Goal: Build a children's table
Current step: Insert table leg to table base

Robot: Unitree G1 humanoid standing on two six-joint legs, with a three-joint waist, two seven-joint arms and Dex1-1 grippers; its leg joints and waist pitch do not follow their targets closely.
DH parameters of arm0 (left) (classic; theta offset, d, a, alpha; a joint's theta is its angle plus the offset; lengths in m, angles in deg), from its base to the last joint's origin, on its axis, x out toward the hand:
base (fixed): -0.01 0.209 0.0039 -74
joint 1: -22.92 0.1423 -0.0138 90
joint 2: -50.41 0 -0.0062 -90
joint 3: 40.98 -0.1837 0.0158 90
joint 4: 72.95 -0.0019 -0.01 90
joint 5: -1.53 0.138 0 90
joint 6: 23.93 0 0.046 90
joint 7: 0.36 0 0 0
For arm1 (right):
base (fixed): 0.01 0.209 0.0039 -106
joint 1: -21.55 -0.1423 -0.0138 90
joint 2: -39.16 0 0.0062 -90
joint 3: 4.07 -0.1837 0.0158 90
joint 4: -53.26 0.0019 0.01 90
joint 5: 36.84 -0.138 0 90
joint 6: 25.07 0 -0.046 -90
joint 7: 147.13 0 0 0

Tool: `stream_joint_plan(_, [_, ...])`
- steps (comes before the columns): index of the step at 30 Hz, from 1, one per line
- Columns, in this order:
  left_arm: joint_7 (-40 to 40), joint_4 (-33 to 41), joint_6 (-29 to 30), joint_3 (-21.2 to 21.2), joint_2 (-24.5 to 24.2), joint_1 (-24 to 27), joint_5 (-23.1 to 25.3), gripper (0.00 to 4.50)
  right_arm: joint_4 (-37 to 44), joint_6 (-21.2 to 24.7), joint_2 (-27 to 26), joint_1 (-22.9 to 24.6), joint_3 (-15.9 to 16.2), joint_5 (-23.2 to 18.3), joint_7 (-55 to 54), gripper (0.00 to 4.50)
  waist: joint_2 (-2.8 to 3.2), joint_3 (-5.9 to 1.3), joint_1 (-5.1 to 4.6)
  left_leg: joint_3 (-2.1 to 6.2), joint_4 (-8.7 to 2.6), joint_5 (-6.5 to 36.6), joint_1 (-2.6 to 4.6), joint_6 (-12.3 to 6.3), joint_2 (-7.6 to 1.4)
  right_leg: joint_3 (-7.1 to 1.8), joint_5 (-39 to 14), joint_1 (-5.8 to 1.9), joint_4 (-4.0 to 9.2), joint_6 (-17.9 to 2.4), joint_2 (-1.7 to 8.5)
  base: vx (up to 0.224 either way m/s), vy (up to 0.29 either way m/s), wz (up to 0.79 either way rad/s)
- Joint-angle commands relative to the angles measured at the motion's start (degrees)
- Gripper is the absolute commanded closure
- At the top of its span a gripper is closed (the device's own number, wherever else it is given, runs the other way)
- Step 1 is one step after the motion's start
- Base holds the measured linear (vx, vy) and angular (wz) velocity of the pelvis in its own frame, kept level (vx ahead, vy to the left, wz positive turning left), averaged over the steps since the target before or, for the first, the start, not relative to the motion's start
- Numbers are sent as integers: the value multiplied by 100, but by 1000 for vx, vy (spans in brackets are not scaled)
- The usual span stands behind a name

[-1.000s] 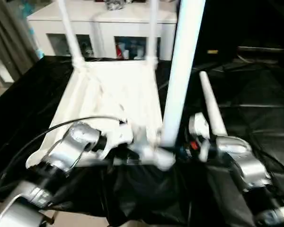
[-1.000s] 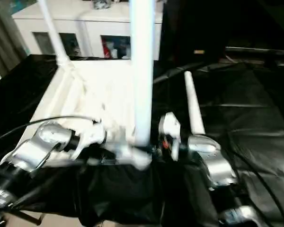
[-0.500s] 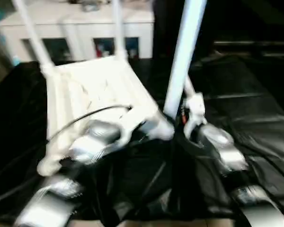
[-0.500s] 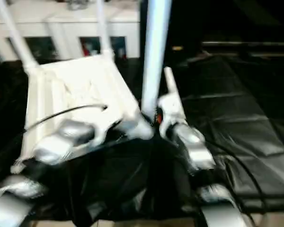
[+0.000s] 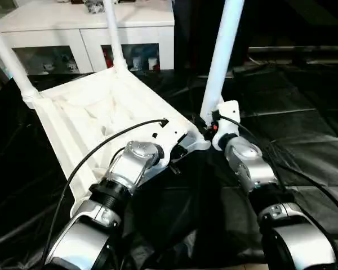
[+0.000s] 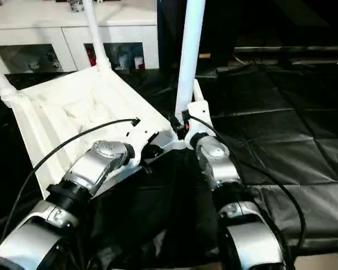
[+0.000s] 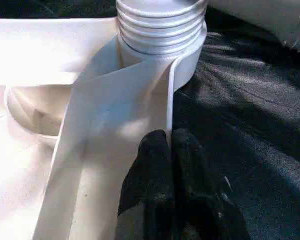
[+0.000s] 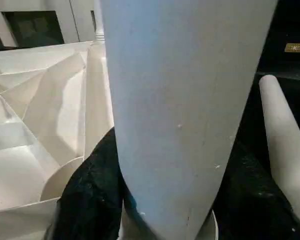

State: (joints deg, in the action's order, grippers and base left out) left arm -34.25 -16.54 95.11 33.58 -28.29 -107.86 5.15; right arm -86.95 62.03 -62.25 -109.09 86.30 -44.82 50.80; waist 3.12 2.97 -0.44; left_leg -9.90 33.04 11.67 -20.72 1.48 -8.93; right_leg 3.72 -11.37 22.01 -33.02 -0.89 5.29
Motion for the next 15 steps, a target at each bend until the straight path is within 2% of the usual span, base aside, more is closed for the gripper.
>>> stream_joint_plan(1, [146,14,-22,96,1,-167,-11,450,-808,518,-337,400,240,98,233,262,27,-189,72,208,-544,2459,-2,4,-386,-241,-2309,-132,511,-1090,403,0,0,0])
stream_joint_plan(4, [99,33,-12,105,-18,-164,-13,450,-856,561,-318,322,250,160,312,262,13,-195,81,203,-550,2355,-11,-7,-385,-246,-2170,-143,498,-1122,404,0,0,0])
stream_joint_plan(6, [75,44,-17,104,-28,-154,-18,450,-889,523,-320,268,202,145,395,262,25,-188,80,204,-553,2360,-14,-14,-389,-245,-2145,-145,492,-1154,409,0,0,0])
stream_joint_plan(7, [60,57,-18,99,-36,-144,-21,450,-902,519,-318,231,166,108,483,227,38,-195,73,210,-554,2409,-11,-2,-390,-240,-2165,-149,489,-1159,408,0,0,0])
stream_joint_plan(8, [54,55,-22,98,-39,-144,-21,450,-902,500,-314,214,162,104,511,227,34,-194,71,214,-556,2425,-14,-1,-391,-240,-2178,-152,490,-1157,412,0,0,0])
stream_joint_plan(10, [16,47,-44,84,-60,-147,-20,450,-869,460,-304,169,147,95,525,189,35,-195,76,205,-553,2438,2,-3,-392,-245,-2159,-138,496,-1176,409,0,0,0])
stream_joint_plan(12, [-11,64,-53,85,-86,-147,-28,450,-768,444,-308,145,130,54,621,181,41,-205,77,200,-546,2419,7,-11,-392,-249,-2117,-137,497,-1204,412,0,0,0])
stream_joint_plan(13, [-46,86,-88,83,-102,-143,-39,450,-704,427,-303,136,126,37,675,181,32,-212,84,196,-544,2352,4,-19,-394,-252,-2039,-147,489,-1232,414,0,0,0])
stream_joint_plan(15, [-105,119,-159,77,-127,-134,-54,450,-604,399,-297,128,113,25,772,146,29,-220,93,187,-537,2122,-31,-87,-390,-253,-1831,-181,463,-1290,423,0,0,0])
